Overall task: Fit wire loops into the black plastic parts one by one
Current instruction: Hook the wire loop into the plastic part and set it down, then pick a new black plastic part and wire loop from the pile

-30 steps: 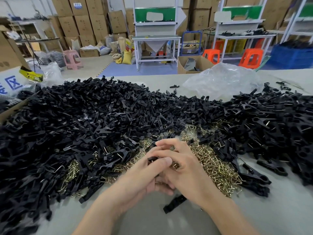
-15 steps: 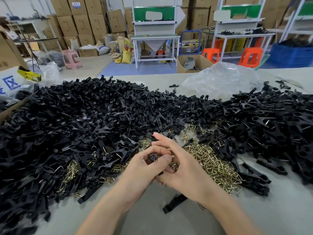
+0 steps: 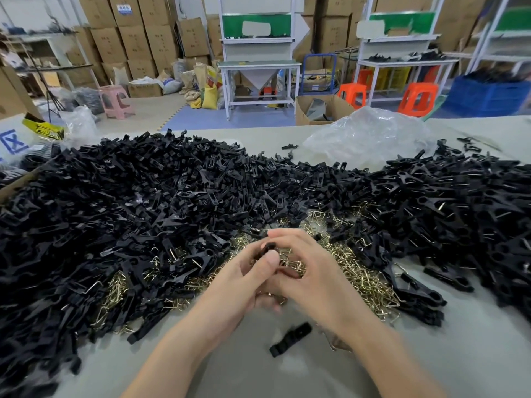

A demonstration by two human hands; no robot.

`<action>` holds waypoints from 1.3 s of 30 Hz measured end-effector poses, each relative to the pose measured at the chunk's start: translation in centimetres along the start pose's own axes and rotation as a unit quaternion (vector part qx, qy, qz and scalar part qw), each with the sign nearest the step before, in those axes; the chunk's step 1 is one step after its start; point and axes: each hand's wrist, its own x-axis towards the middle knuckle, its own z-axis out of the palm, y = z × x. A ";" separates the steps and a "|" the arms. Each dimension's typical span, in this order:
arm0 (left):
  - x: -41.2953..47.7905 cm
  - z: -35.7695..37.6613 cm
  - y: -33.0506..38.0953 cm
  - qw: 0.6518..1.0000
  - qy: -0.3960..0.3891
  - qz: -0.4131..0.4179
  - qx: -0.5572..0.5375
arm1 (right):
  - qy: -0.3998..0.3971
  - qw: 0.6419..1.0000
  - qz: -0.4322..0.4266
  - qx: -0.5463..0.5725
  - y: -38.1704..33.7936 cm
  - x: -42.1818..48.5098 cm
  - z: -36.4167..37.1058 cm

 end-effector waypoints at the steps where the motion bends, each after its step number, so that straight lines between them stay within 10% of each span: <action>1: 0.0 0.0 -0.1 1.000 0.008 0.003 -0.005 | 0.026 0.999 0.013 0.016 -0.1 0.1 -0.3; 5: -0.1 -0.1 0.0 0.998 0.051 0.015 -0.022 | 0.188 0.948 0.089 0.241 -1.1 3.2 -5.0; 8: -0.3 -0.2 0.2 0.996 0.080 0.042 -0.003 | 0.306 0.774 0.164 0.529 -1.0 6.5 -10.7; 10: -0.3 -0.3 0.2 0.988 0.122 0.073 0.052 | 0.309 0.725 0.204 0.581 -0.3 6.9 -12.1; 19: 0.7 -3.9 -1.4 0.741 0.326 0.154 0.566 | 0.205 0.930 0.197 0.233 1.5 2.8 -2.8; 25: 4.2 -5.7 1.4 0.605 0.315 0.123 0.720 | 0.165 0.967 0.143 0.133 2.2 2.4 -1.8; 32: 11.5 -8.1 7.5 0.610 0.059 -0.186 0.768 | 0.152 0.969 0.139 0.133 2.6 2.4 -1.6; 39: 10.7 -7.6 5.1 0.541 0.109 -0.036 0.833 | 0.140 0.975 0.137 0.105 2.9 2.3 -1.7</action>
